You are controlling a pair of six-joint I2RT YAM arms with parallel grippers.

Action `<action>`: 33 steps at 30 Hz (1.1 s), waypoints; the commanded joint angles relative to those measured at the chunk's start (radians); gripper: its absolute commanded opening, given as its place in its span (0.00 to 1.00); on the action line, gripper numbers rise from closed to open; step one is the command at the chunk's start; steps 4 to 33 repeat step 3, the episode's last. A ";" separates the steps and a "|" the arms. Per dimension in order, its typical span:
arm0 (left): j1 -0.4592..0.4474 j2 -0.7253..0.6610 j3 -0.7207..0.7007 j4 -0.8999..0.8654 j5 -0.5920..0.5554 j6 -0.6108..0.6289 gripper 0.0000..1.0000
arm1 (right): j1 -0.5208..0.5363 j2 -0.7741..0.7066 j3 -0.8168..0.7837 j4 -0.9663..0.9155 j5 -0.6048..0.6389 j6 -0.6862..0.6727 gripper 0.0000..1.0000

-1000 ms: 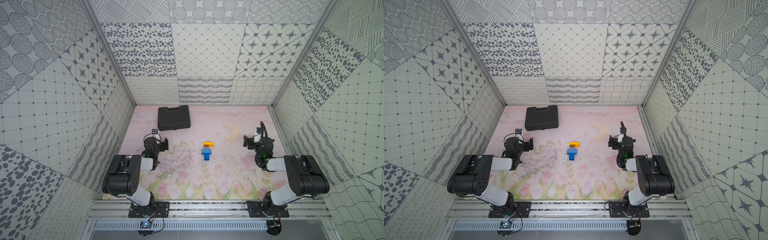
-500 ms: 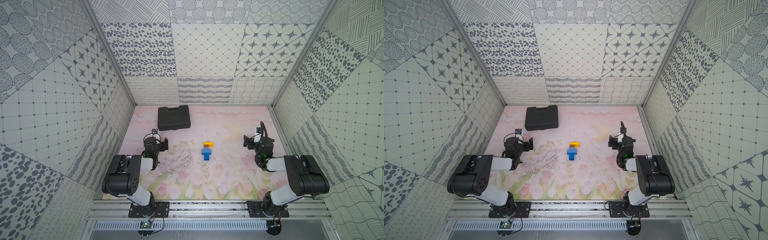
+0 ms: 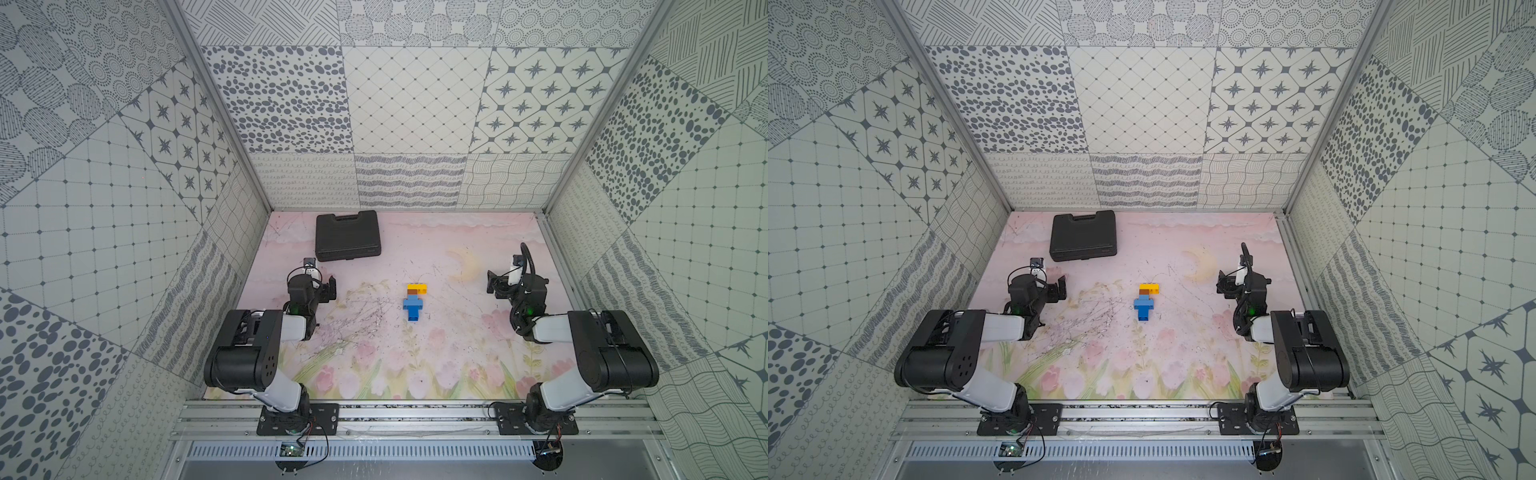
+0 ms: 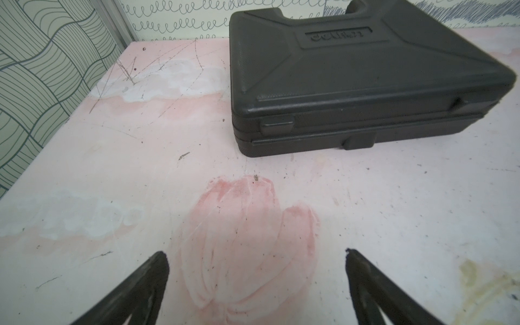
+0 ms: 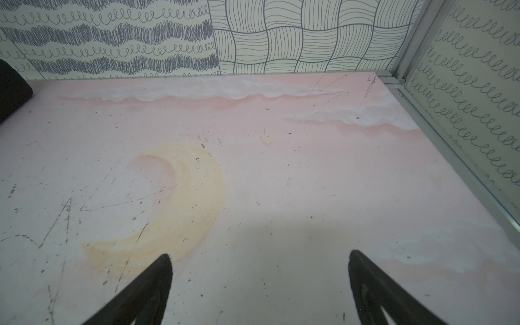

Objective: Assemble the letter f with lego
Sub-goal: Reset both arms

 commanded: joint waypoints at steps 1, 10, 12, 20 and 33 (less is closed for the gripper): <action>0.005 0.003 0.009 0.029 0.008 -0.005 0.99 | -0.001 -0.001 0.020 0.028 -0.007 0.010 0.98; 0.004 0.003 0.008 0.029 0.009 -0.005 0.99 | -0.001 -0.001 0.018 0.029 -0.007 0.010 0.98; 0.004 0.003 0.008 0.029 0.009 -0.005 0.99 | -0.001 -0.001 0.018 0.029 -0.007 0.010 0.98; 0.004 0.003 0.008 0.029 0.009 -0.005 0.99 | -0.001 -0.001 0.018 0.029 -0.007 0.010 0.98; 0.004 0.003 0.008 0.029 0.009 -0.005 0.99 | -0.001 -0.001 0.018 0.029 -0.007 0.010 0.98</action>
